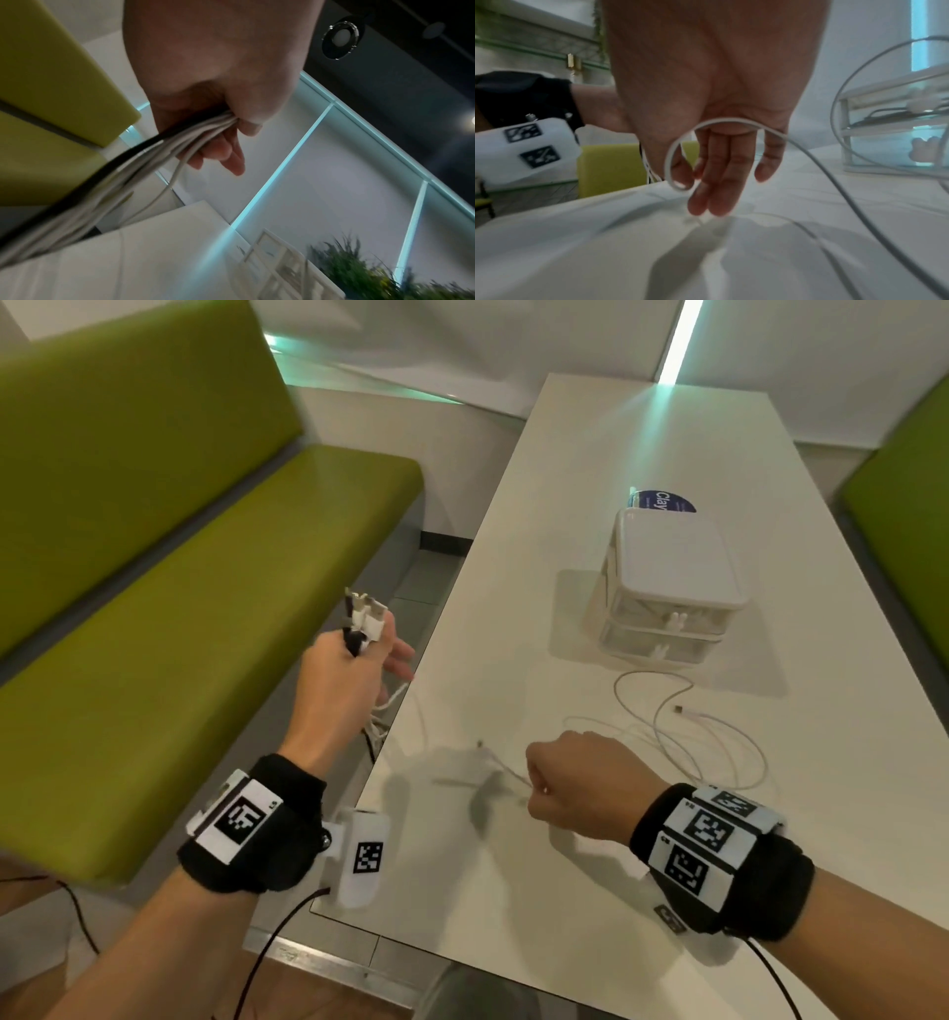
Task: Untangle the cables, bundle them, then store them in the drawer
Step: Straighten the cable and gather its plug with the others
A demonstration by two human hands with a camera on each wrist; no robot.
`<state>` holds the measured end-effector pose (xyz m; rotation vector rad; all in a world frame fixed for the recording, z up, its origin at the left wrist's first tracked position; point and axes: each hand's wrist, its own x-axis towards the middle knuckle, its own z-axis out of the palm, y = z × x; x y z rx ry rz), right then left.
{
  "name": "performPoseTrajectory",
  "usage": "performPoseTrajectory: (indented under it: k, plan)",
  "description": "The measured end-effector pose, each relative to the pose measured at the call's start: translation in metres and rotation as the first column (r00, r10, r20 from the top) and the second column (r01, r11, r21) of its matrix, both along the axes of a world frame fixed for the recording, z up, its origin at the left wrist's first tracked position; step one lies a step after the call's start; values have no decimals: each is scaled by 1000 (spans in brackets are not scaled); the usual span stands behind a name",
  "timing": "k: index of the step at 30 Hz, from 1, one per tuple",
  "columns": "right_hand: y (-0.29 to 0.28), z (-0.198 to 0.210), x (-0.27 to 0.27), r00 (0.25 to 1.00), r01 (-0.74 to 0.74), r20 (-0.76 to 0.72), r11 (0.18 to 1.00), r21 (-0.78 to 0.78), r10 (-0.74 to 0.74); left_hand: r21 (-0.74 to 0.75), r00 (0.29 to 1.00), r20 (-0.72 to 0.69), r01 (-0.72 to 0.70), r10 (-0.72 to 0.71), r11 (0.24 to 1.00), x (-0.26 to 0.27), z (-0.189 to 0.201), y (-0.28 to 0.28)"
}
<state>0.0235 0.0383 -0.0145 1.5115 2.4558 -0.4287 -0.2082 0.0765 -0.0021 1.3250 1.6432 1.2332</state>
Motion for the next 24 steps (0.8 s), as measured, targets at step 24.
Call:
performPoseTrajectory:
  k: [24]
  plan:
    - [-4,13,7,677,206,-724,979,9,-136,36,942,153,297,-299,954,88,-8,-37]
